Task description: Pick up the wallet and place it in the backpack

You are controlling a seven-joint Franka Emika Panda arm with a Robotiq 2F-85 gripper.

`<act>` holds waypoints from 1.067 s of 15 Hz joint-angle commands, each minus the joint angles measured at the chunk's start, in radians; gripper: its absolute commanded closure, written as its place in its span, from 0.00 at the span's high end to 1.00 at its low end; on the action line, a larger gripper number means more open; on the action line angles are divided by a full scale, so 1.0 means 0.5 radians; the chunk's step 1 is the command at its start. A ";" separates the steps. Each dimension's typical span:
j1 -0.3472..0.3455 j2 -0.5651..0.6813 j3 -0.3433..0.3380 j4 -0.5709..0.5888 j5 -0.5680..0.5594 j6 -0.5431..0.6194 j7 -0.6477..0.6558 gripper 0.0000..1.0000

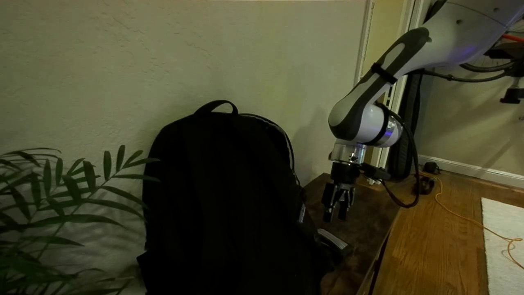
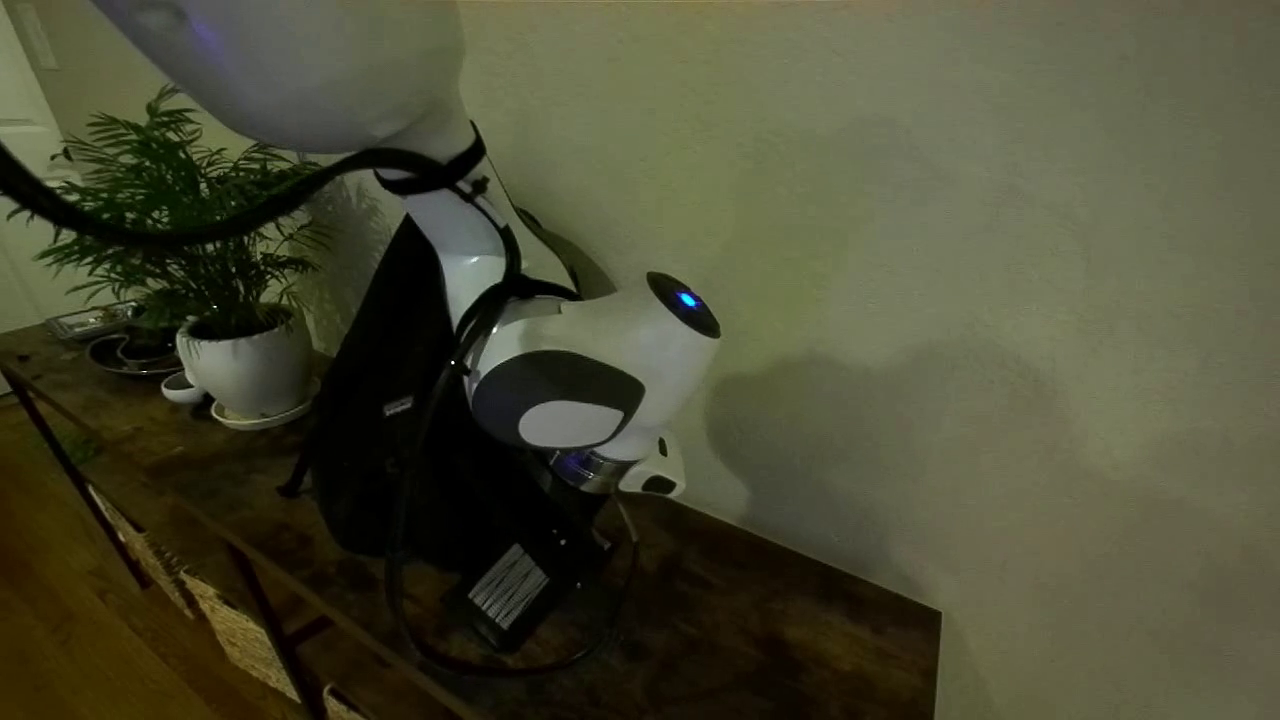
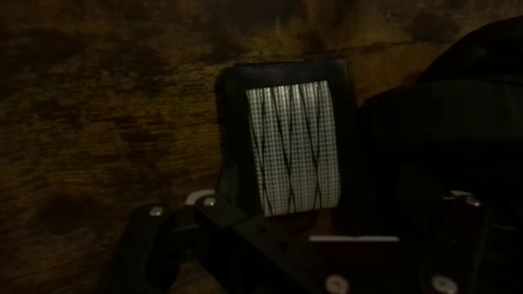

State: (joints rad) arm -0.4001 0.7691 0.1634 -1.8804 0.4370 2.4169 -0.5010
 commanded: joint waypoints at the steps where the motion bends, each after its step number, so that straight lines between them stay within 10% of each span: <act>1: 0.113 -0.230 -0.005 -0.303 -0.055 0.151 0.012 1.00; 11: 0.556 -0.355 -0.135 -0.696 -0.589 0.859 0.283 1.00; 16: 0.826 -0.294 -0.406 -0.723 -0.847 1.157 0.662 1.00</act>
State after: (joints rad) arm -0.0798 0.6406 0.0573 -2.1947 0.0838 2.9116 -0.2972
